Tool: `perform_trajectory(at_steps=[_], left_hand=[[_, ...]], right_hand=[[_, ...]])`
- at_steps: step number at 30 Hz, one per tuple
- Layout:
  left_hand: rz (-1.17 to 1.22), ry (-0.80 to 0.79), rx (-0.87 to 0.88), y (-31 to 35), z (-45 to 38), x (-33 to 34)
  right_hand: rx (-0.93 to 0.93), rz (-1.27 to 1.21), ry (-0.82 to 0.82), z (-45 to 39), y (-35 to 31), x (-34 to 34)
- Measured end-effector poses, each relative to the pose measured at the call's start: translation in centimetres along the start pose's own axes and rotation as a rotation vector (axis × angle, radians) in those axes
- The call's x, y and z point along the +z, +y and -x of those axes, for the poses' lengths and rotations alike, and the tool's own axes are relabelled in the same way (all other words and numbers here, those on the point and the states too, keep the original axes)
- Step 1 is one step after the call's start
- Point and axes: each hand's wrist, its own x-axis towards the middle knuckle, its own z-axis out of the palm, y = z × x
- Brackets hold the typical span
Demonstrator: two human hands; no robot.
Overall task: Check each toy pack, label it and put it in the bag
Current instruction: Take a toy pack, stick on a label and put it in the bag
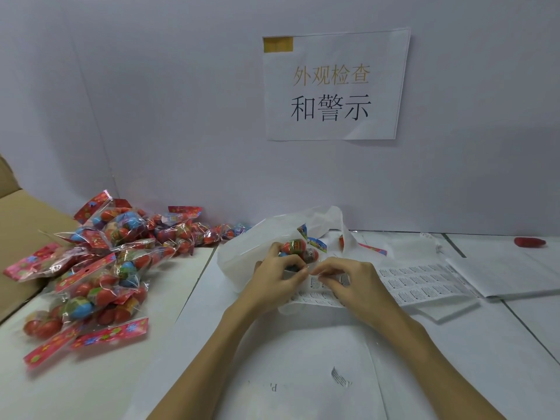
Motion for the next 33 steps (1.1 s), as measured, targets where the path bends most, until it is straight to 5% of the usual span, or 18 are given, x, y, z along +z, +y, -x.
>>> perform_trajectory(at_steps=[33], left_hand=[[0.117,-0.01,-0.028,-0.26,-0.15,0.01]], right_hand=[[0.007,0.045,-0.026,0.04,0.44,0.7]])
